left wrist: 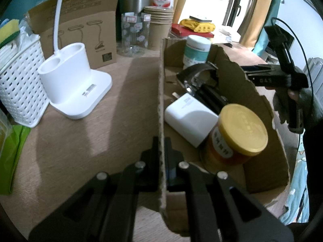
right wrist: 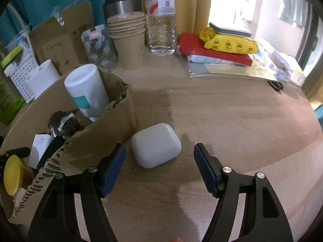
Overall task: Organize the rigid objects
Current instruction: 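Withdraw the open right gripper from the box toward the white earbud case, then grasp the white earbud case with the right gripper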
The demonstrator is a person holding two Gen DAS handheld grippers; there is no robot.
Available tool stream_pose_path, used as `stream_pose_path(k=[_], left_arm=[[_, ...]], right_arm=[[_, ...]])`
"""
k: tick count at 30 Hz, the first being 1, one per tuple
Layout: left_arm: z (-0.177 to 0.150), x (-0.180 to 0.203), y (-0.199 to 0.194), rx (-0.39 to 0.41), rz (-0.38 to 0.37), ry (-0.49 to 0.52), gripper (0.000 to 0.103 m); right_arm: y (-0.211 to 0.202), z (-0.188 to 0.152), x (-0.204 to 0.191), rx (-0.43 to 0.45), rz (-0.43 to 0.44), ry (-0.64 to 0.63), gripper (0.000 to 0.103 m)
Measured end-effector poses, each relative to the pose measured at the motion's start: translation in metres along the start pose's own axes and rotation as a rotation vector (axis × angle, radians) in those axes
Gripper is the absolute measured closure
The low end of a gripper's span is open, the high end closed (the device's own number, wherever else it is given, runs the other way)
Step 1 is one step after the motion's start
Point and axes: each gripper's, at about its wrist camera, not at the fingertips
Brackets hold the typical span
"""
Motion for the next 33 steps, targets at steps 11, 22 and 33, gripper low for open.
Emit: stream_pose_path(k=[11,22,33], left_arm=[[0.0,-0.001,0.0,0.0,0.001,0.0,0.099],[0.0,0.0,0.0,0.0,0.002,0.001,0.099],[-0.001,0.001,0.0,0.0,0.007,0.004,0.099]], right_arm=[[0.014,0.011,-0.006,-0.051,0.048,-0.064,0.03],[0.017,0.011,-0.011,-0.068,0.045,-0.092,0.042],[0.011,0.006,-0.012,-0.033,0.022,-0.078,0.043]])
Point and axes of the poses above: each gripper's, at about its wrist camera, not at the fingertips, and y roughly the way its jaws point, x to its right, z to its top, and after that the axes turned 5 degrees about -z, right-handed
